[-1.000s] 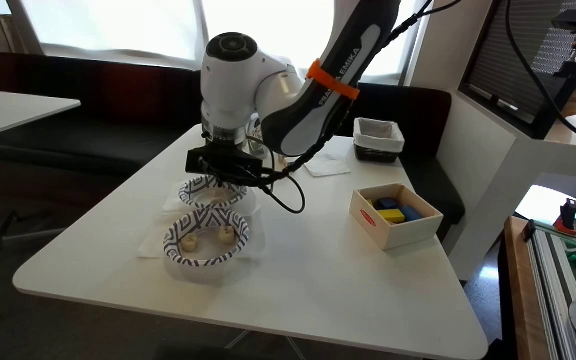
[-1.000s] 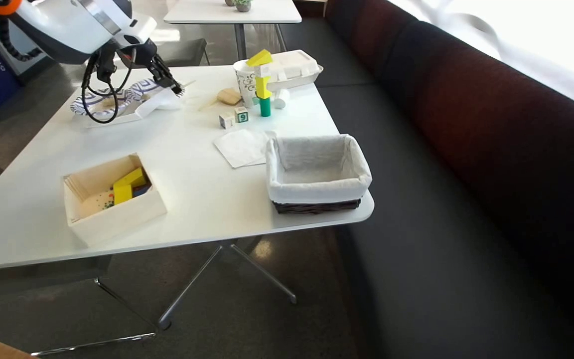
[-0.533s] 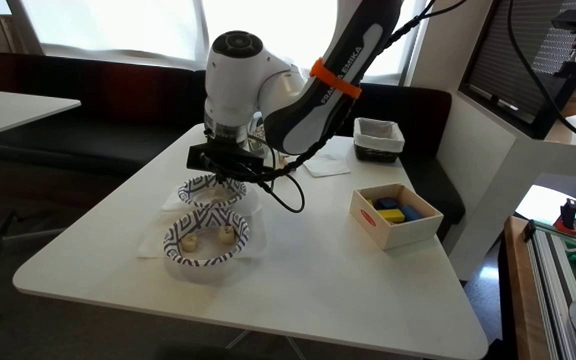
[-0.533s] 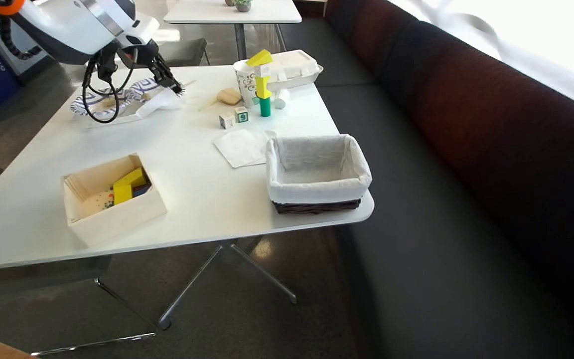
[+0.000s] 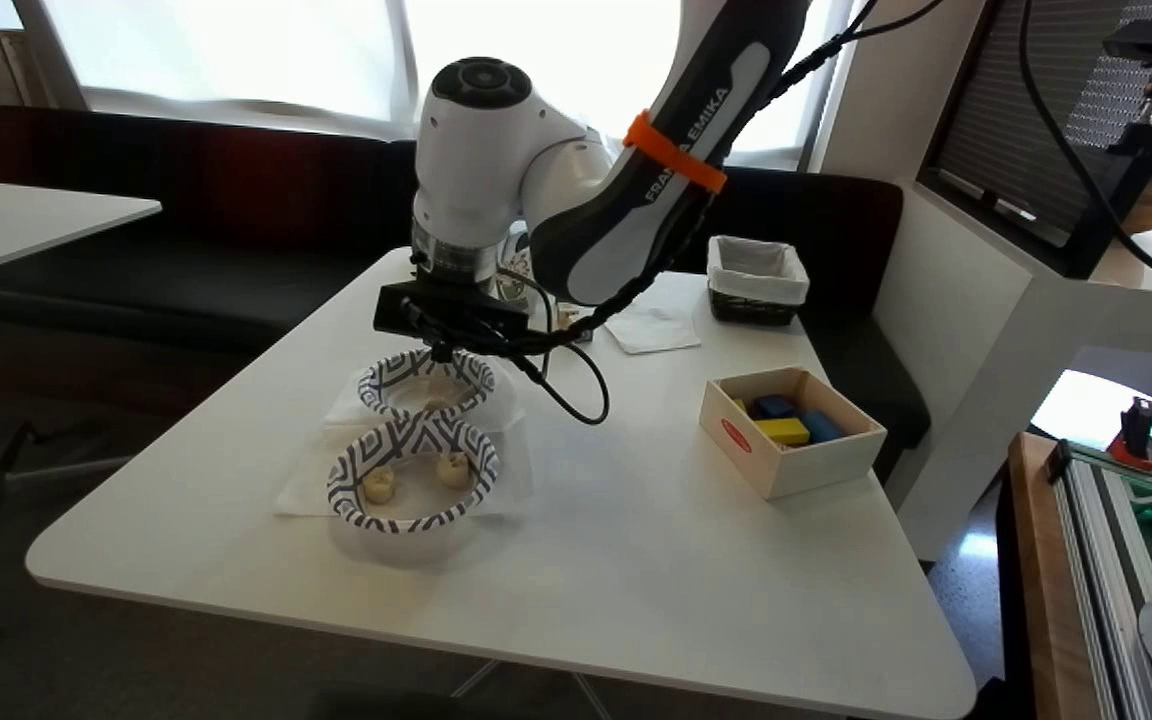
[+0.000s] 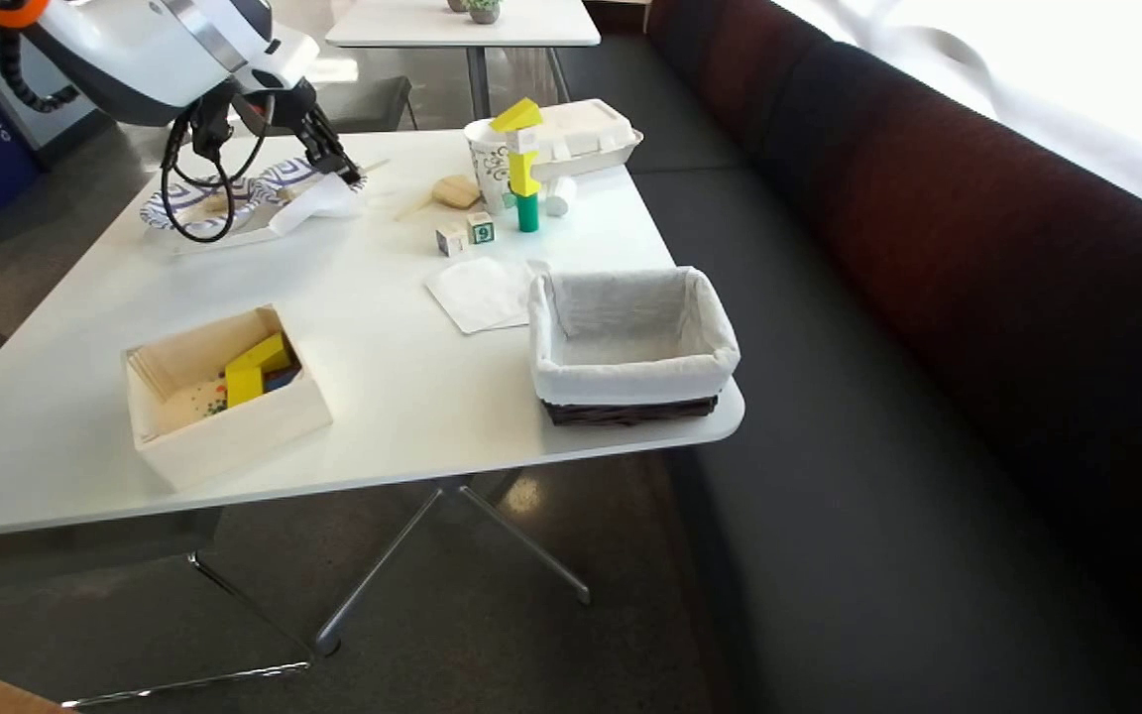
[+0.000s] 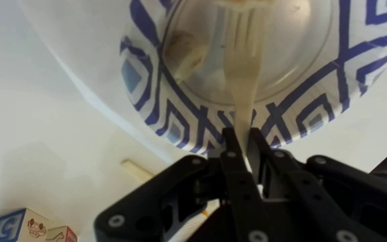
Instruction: Use the fork to move one object from the right plate to the left plate
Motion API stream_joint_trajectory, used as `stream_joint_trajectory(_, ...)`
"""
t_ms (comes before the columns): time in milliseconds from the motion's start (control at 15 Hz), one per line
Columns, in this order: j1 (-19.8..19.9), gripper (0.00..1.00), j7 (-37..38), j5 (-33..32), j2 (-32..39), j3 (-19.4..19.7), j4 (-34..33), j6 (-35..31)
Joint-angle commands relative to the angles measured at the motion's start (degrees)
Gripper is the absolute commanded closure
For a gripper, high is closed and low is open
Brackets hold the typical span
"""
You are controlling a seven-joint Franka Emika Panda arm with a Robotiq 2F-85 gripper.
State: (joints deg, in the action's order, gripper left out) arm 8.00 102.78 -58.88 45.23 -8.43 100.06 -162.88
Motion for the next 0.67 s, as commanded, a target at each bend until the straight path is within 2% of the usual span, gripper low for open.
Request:
stream_joint_trajectory(0,2.2,0.97,-1.7,1.8,-1.4,-2.5,2.4,-0.7)
stream_joint_trajectory(600,5.5,0.97,-2.4,2.3,-3.4,-5.9,4.4,0.4)
